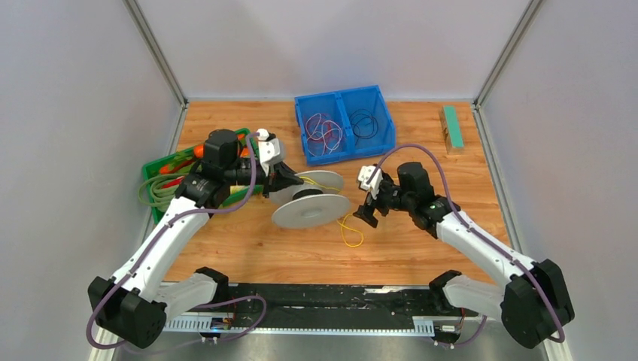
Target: Wrap the cables
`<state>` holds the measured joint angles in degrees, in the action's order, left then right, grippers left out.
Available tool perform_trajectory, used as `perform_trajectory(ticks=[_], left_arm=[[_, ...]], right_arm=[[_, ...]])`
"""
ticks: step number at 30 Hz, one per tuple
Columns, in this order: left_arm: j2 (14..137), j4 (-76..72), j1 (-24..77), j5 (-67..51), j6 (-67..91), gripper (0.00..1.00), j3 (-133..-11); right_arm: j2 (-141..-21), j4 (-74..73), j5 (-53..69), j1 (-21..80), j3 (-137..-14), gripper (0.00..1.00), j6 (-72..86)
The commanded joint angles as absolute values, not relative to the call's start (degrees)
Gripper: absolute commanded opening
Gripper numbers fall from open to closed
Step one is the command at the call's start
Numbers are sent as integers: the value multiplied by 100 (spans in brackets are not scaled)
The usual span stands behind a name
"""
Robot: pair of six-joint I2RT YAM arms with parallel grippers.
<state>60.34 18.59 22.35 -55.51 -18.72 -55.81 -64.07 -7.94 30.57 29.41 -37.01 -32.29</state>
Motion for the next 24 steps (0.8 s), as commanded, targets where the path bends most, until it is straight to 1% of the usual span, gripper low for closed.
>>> perform_trajectory(ticks=[1, 3, 4, 8, 11, 15, 20, 24], left_arm=[[6108, 1686, 2206, -5423, -1029, 0, -6467], [6161, 1793, 2197, -5371, -793, 0, -6696], [6179, 1793, 2197, -5309, -634, 0, -6784], [6214, 1723, 2206, -5142, -80, 0, -7074], [6214, 1556, 2206, -5063, 368, 0, -7329], [6328, 1511, 2197, -4905, 948, 0, -7864], [6574, 1793, 2206, -4597, 1625, 0, -8788], [6513, 1513, 2206, -4238, 2292, 0, -8912]], right_arm=[[-5863, -1327, 2839, 2673, -4140, 100, -2797], [-5635, -1353, 2393, 2628, -4017, 100, -2410], [-5495, -1510, 2417, 2602, -3964, 100, -2391], [-4870, -1854, 2961, 2417, -3613, 100, -2663], [-4764, -1986, 3164, 2417, -3498, 100, -2593], [-4834, -1627, 3190, 2417, -3296, 100, -2295], [-4816, -1135, 3340, 2417, -3112, 100, -2382], [-4834, -722, 3489, 2417, -3050, 100, -2356]])
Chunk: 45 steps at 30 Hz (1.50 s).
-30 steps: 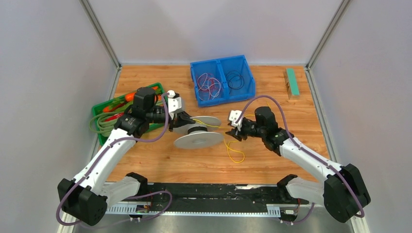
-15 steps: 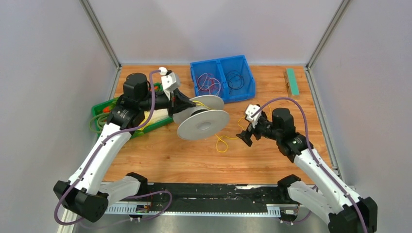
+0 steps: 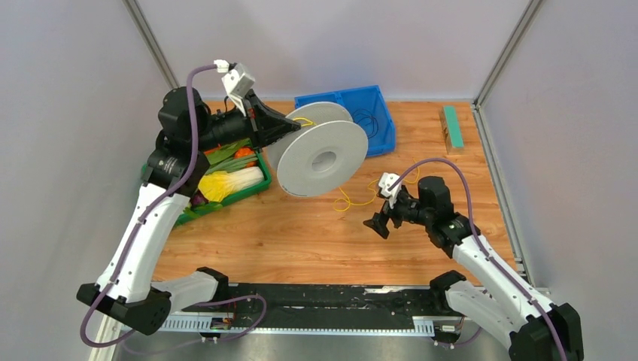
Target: Wrap the cables
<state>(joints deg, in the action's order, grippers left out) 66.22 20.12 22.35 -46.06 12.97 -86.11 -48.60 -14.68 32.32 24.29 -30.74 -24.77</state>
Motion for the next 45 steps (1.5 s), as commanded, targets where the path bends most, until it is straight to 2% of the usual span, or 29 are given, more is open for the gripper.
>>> perform_trajectory(ticks=[1, 8, 23, 25, 27, 30, 33, 35, 37, 38, 45], left_arm=[[6478, 1425, 2206, -4088, 2442, 0, -8921], [6372, 1292, 2197, -3042, 3032, 0, -9237], [6311, 1406, 2206, -3269, 3454, 0, -9650], [6310, 1433, 2197, -3305, 3498, 0, -9685], [6302, 1441, 2206, -3305, 3524, 0, -9721], [6293, 1441, 2197, -3209, 3560, 0, -9729], [6275, 1555, 2206, -3059, 3463, 0, -9747], [6249, 1722, 2197, -2709, 3384, 0, -9747], [6267, 1880, 2197, -2165, 3375, 0, -9747], [6293, 1994, 2206, -1901, 3366, 0, -9773], [6845, 3091, 2197, 487, 3234, 0, -10414]], right_arm=[[-4843, -581, 3559, 2417, -3050, 100, -2338], [-5246, 842, 3595, 2461, -2830, 100, -2531], [-7223, 2513, 3858, 2707, -2926, 100, -4560], [-7461, 2444, 3972, 2707, -3084, 96, -4868], [-7724, 2408, 4017, 2698, -3225, 90, -5062], [-8041, 2294, 3964, 2698, -3357, 75, -5290], [-8025, 2127, 3938, 2698, -3349, 52, -5379], [-7832, 1891, 3894, 2707, -3314, 26, -5309], [-7525, 1339, 3885, 2698, -3287, 7, -5265], [-7358, 1040, 3920, 2698, -3278, 0, -5247], [-5233, -1375, 4183, 2733, -3032, 0, -5229]])
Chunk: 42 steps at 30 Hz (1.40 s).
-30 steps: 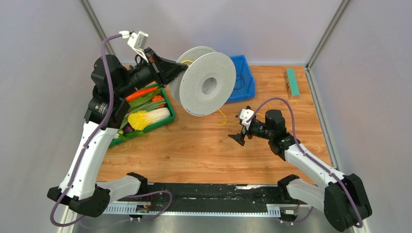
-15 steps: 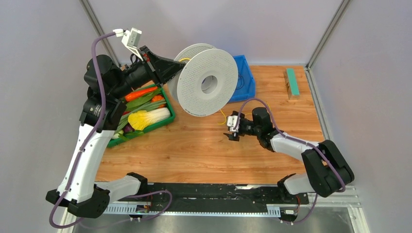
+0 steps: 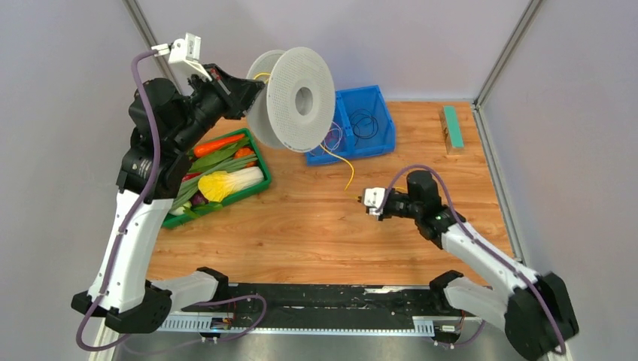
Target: Wrap the cables
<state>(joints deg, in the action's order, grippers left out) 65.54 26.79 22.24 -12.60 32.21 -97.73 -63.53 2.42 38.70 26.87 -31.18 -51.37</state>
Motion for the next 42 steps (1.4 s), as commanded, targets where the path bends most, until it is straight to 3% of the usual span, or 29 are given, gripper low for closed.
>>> perform_trajectory(ticks=[1, 7, 15, 28, 42], left_arm=[[7003, 3363, 2206, 858, 3295, 0, -10537], [7856, 4428, 2206, 2029, 3490, 0, -10968], [8332, 4500, 2337, 2556, 2980, 0, -10442], [8297, 4755, 3129, 2909, 2672, 0, -9572], [8569, 4957, 3384, 2664, 2638, 0, -9598]], right_arm=[[-4942, -1684, 4279, 2742, -3050, 0, -5273], [-3561, -3180, 4351, 3102, -3567, 0, -5484], [-3551, -3604, 4148, 3217, -4763, 0, -5159], [-3893, -2620, 4140, 3225, -6055, 0, -4633], [-4411, -1434, 4044, 3480, -6960, 0, -3402]])
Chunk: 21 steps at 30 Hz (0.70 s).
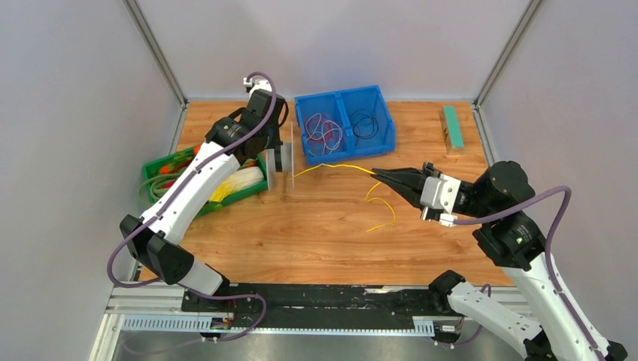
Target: Wrap the cables
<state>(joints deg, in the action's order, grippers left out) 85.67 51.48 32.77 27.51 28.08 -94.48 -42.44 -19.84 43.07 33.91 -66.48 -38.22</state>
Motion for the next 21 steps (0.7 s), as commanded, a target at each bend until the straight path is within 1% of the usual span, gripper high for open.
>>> perform_trajectory(ticks=[1, 4, 7, 12, 16, 21], left_arm=[[8535, 4931, 3401, 2541, 2558, 0, -9554], [8315, 4800, 3436, 2041, 2286, 0, -9282], [7876, 4405, 3472, 1374, 2014, 0, -8668], [7226, 3912, 3542, 353, 1556, 0, -8043], [6497, 3473, 3516, -428, 1100, 0, -7621], [5775, 3164, 3147, -2238, 993, 0, -7242]], right_arm=[[-4482, -1337, 3843, 3480, -7004, 0, -3306], [-4710, -1196, 3184, 3472, -7241, 0, -3295], [-4982, -1046, 2813, 3358, -7514, 0, -3270], [-5562, -888, 3005, 2823, -7971, 0, -2769], [-5844, -861, 3146, 2235, -7989, 0, -2620], [-6178, -835, 3638, 1162, -7867, 0, -2250]])
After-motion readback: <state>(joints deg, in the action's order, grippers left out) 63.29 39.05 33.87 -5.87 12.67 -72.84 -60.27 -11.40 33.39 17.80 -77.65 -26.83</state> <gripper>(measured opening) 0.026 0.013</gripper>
